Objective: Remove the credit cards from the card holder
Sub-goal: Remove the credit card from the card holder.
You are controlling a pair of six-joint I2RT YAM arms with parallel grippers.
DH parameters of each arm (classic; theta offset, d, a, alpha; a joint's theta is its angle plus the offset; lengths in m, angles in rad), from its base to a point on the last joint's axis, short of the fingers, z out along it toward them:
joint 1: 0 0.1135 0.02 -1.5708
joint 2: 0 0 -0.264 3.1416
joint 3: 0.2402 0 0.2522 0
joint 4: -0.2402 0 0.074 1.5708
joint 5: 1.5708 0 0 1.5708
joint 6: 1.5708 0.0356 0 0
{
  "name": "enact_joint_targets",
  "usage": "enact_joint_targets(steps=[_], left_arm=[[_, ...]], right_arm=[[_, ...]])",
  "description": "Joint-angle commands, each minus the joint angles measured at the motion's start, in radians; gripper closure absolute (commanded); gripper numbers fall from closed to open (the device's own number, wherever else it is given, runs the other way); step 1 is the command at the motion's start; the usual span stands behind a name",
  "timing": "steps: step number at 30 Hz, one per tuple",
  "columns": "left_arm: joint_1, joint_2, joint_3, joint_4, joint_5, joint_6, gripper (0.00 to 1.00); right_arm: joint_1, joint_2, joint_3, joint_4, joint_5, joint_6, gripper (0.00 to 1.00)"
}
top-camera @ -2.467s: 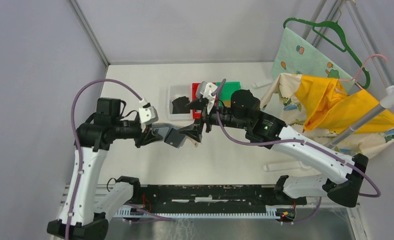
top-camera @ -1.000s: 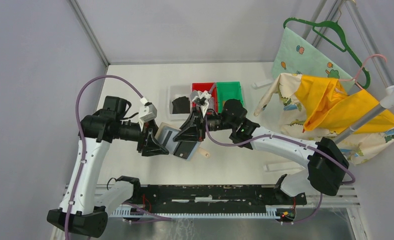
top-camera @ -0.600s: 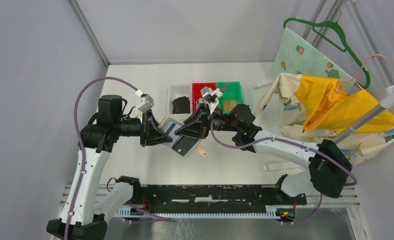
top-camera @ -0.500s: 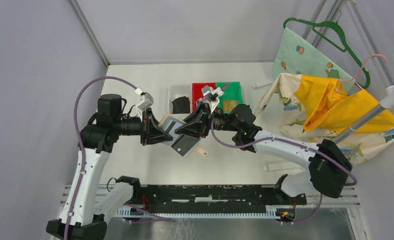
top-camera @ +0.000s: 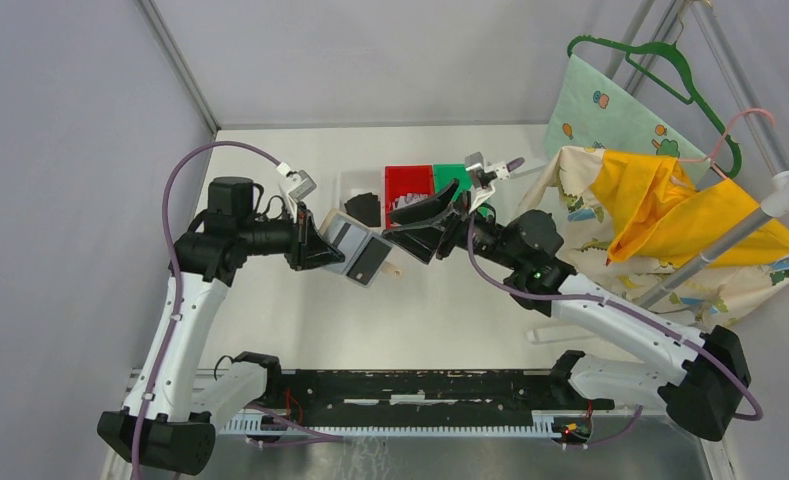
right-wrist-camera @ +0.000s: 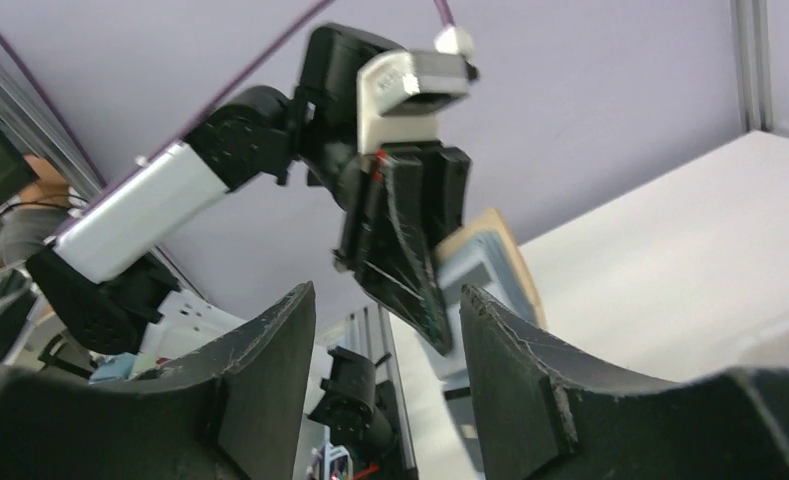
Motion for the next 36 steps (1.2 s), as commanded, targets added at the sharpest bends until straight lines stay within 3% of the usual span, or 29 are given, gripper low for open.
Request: enact_joint_targets(steps=[1,9,14,23,36], left_arm=[[0.003,0.017,0.035,0.043,-0.046,-0.052,0.97],[0.003,0.041,0.06,0.043,-0.034,-0.088,0.9],[0.003,0.028,0.074,0.038,0.042,-0.081,0.86],[0.003,0.019,0.073,0.023,0.147,-0.094,0.75],[0.003,0.007,0.079,0.009,0.223,-0.105,0.73]], right_arm=[[0.005,-0.019,-0.037,0.059,0.038,0.093,0.42],[0.064,0.112,-0.107,0.282,-0.04,0.251,0.43],[0.074,0.188,-0.128,0.401,-0.061,0.327,0.46],[0.077,0.254,-0.132,0.481,-0.052,0.376,0.46],[0.098,0.287,-0.112,0.49,-0.045,0.378,0.46]])
